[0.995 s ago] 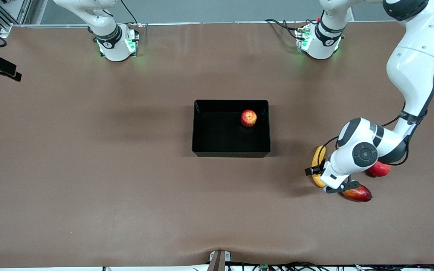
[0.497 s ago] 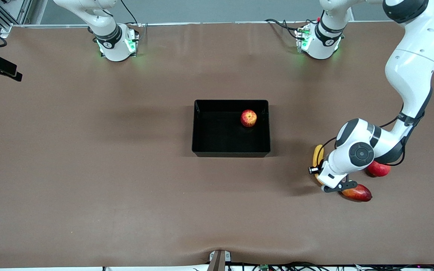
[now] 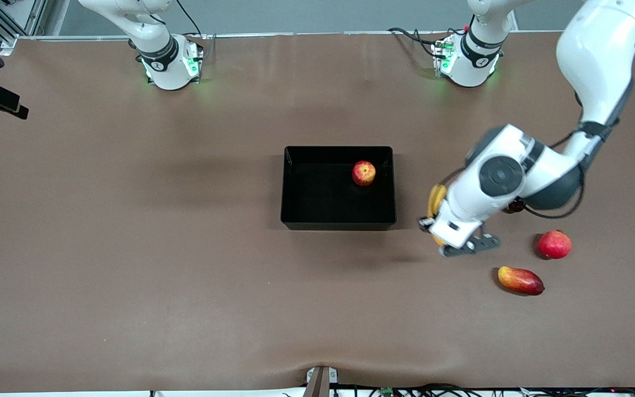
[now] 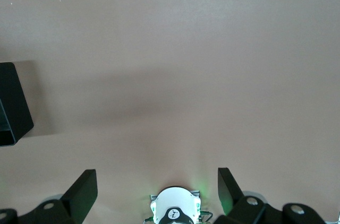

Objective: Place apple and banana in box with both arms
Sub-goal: 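Carry the banana into the box and open the left gripper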

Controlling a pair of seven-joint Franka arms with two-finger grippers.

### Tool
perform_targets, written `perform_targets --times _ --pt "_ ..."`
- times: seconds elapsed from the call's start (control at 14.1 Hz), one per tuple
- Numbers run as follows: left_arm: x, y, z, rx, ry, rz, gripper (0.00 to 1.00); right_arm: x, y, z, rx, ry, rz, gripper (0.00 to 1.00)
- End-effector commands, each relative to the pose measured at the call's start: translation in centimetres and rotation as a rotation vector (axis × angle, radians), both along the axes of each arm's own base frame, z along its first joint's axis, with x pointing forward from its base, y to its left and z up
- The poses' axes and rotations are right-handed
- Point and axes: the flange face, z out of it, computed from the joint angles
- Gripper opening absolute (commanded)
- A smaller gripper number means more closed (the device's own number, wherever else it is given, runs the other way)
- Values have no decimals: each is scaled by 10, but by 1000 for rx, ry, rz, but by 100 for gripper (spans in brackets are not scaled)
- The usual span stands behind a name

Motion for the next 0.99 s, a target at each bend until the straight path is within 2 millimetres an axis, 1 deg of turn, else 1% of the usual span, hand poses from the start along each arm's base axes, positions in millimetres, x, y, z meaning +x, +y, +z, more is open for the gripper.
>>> perform_targets --times 0.0,0.07,0.14,0.21,0.28,0.43,0.5,0.57,0.64,0.78,0.85,0.92 --pt "-38 -78 4 -5 21 37 0 -9 -7 2 19 -2 -10 100" --pt "-55 -113 0 -11 27 42 0 -9 -7 2 19 -2 -10 100" --pt "-70 -142 -3 -14 33 59 0 -9 -7 2 19 -2 -10 100" --pt "-78 -158 -15 -1 38 81 0 -9 -7 2 19 -2 -10 100" --pt "-84 -176 -21 10 27 92 0 -9 -7 2 19 -2 -10 100" --pt "-107 -220 -46 45 15 95 0 -9 -7 2 20 0 -10 100" --pt "-115 -231 -64 69 12 102 0 -9 -7 2 20 -3 -6 100" --pt "-122 -242 -73 61 3 89 0 -9 -7 2 18 -6 -6 100" --pt "-128 -251 -87 39 11 84 0 -9 -7 2 20 -6 -4 100" --pt "-133 -259 -111 14 27 126 0 -9 -6 2 20 -5 -4 100" --pt "-142 -266 -123 14 33 112 0 -9 -7 2 20 -3 -6 100" --pt "-146 -269 -134 23 36 105 0 -9 -7 2 20 -2 -6 100"
